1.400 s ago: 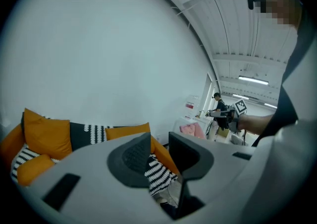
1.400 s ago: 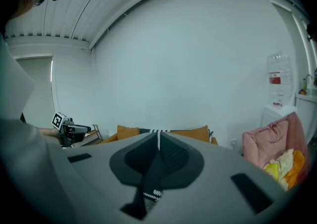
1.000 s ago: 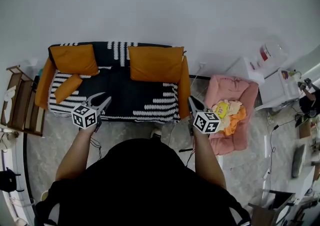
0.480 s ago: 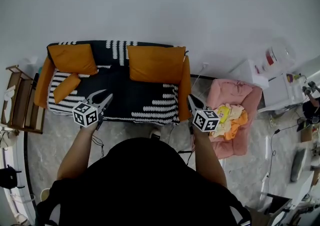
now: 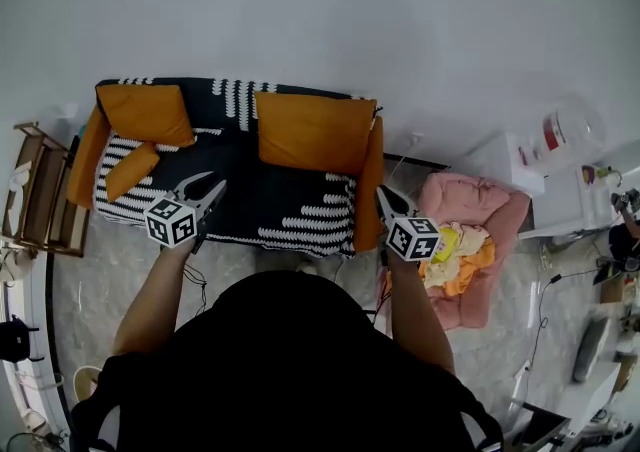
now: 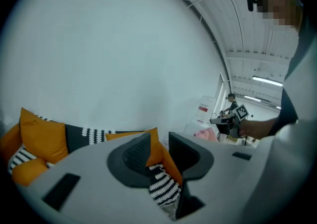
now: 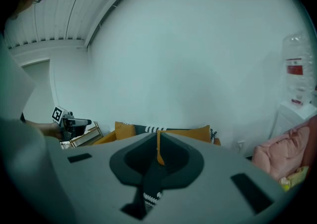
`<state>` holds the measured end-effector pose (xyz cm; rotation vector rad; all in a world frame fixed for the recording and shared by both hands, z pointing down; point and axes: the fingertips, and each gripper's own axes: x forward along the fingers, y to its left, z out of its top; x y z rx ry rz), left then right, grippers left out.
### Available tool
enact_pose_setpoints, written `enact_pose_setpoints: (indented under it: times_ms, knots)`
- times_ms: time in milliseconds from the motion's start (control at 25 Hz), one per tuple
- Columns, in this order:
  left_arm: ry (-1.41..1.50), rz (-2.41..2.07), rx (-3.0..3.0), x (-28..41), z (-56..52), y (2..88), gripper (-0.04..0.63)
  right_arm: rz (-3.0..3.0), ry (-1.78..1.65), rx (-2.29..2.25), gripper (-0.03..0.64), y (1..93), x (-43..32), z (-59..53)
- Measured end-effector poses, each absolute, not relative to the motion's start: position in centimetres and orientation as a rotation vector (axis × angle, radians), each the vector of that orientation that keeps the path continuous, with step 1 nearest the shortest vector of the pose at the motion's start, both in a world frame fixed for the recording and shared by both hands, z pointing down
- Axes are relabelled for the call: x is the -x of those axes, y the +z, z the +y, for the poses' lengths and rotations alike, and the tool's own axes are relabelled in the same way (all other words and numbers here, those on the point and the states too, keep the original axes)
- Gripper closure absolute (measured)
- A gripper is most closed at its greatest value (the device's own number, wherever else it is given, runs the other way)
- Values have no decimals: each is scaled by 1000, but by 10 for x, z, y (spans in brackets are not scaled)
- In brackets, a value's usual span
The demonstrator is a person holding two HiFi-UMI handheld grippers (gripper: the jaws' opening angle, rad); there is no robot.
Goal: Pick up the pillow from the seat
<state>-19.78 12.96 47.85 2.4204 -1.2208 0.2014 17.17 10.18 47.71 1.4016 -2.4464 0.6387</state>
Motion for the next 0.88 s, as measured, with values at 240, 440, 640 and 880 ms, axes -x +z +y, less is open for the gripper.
enact_pose_setpoints:
  times_ms: [240, 440, 640, 880]
  knots:
    - [232, -1249, -2398, 182, 111, 482, 476, -2455, 646, -1358, 597, 483, -188, 75]
    - [236, -1273, -2380, 163, 89, 481, 476, -2464, 649, -1318, 598, 487, -206, 50]
    - [246, -1279, -2377, 144, 74, 480, 476, -2475, 650, -1280, 598, 494, -214, 29]
    - [242, -1275, -2367, 129, 58, 484, 474, -2483, 651, -1244, 597, 496, -218, 10]
